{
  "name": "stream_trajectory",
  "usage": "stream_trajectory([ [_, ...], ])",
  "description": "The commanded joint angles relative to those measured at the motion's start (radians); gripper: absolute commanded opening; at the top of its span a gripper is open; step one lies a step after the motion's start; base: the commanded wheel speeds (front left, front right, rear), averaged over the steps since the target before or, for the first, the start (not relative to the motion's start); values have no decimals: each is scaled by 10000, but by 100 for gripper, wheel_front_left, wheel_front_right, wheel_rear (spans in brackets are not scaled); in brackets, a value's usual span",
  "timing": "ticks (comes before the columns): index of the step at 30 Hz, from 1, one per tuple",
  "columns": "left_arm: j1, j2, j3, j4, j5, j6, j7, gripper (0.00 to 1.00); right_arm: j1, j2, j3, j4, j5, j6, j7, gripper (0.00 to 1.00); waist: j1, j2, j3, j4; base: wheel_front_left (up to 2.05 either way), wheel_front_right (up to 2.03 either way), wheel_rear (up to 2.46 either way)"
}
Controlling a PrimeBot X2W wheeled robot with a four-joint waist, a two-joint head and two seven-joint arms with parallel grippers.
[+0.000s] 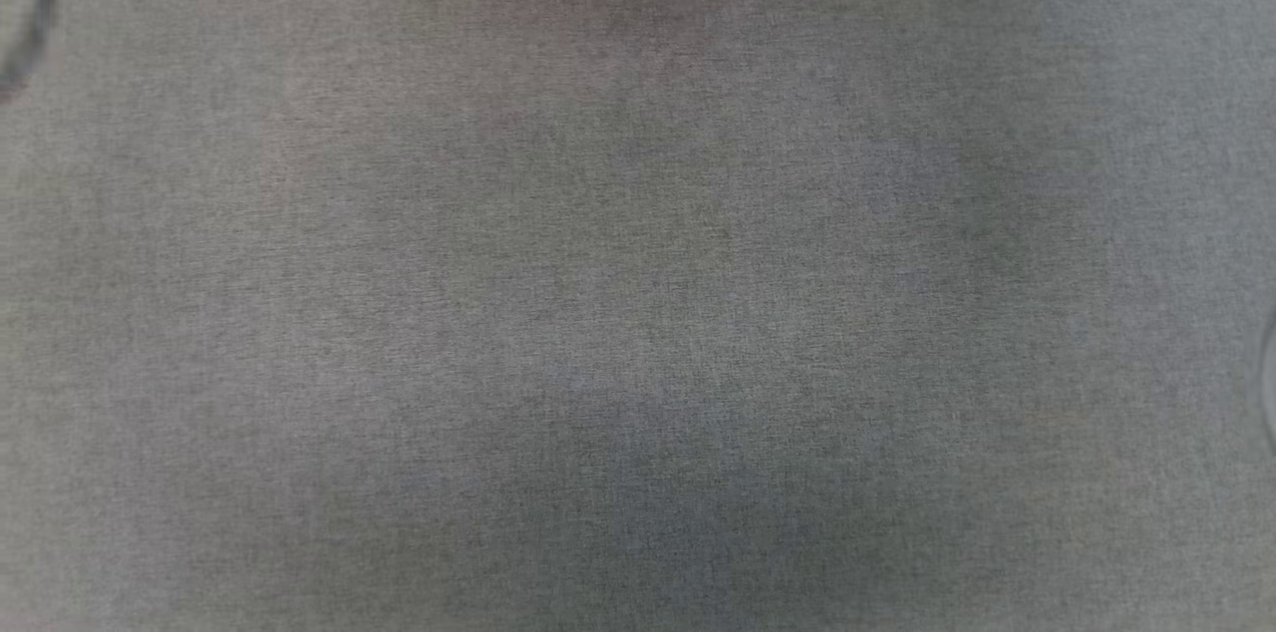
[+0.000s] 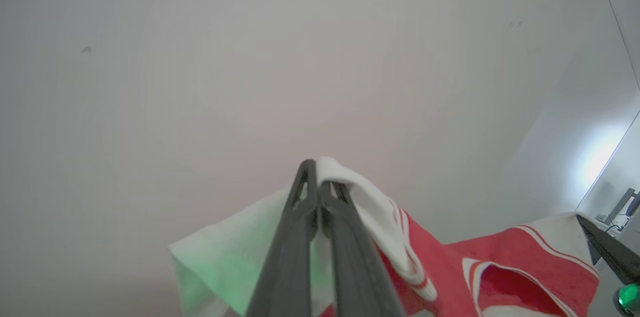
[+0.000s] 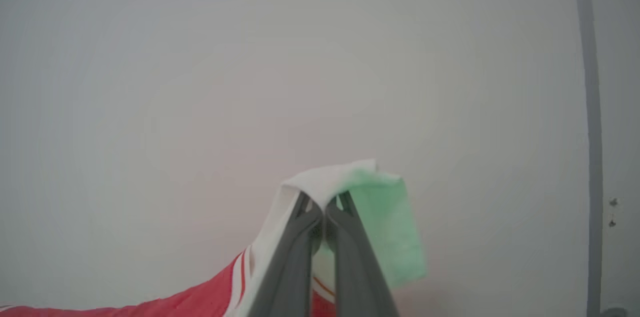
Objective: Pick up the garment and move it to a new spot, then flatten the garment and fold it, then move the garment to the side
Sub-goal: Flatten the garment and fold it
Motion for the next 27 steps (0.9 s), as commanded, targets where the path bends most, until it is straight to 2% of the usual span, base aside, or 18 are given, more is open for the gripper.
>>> stream_trajectory([
  [1, 244, 52, -52, -116, -67, 24, 56, 0, 315, -29, 86, 39, 115, -3, 12, 0, 0, 0, -26, 30, 0, 0, 0],
  [3, 1050, 249, -333, -831, -435, 24, 384, 0, 919, -189, 421, -129, 387, -3, 121, 0, 0, 0, -63, 57, 0, 0, 0],
  [6, 2520, 887, -852, -2105, -731, 24, 690, 0, 2156, -511, 996, -612, 898, -3, 435, 0, 0, 0, -165, 84, 0, 0, 0],
  [13, 5968, 2223, -1472, -4361, -1470, 23, 191, 0, 6134, -1571, 1578, -2455, 2131, -3, 1478, 0, 0, 0, -670, 90, 0, 0, 0],
  [18, 7965, 3024, -2064, -5489, -1736, 23, 230, 0, 8841, -2261, 1388, -4150, 2518, -3, 2537, 0, 0, 0, -1015, 168, 0, 0, 0],
  [21, 8755, 3370, -2452, -5877, -1445, 23, 173, 0, 10300, -2582, 1094, -5246, 2601, -3, 3464, 0, 0, 0, -1173, 300, 0, 0, 0],
  [24, 9291, 3624, -2679, -6281, -1350, 24, 57, 0, 11718, -2729, 650, -6374, 2633, -3, 4559, 0, 0, 0, -1281, 433, 0, 0, 0],
  [27, 9744, 3838, -2807, -6525, -1285, 24, -91, 0, 13000, -2560, 39, -7526, 2678, -3, 5468, 0, 0, 0, -1371, 565, 0, 0, 0],
])
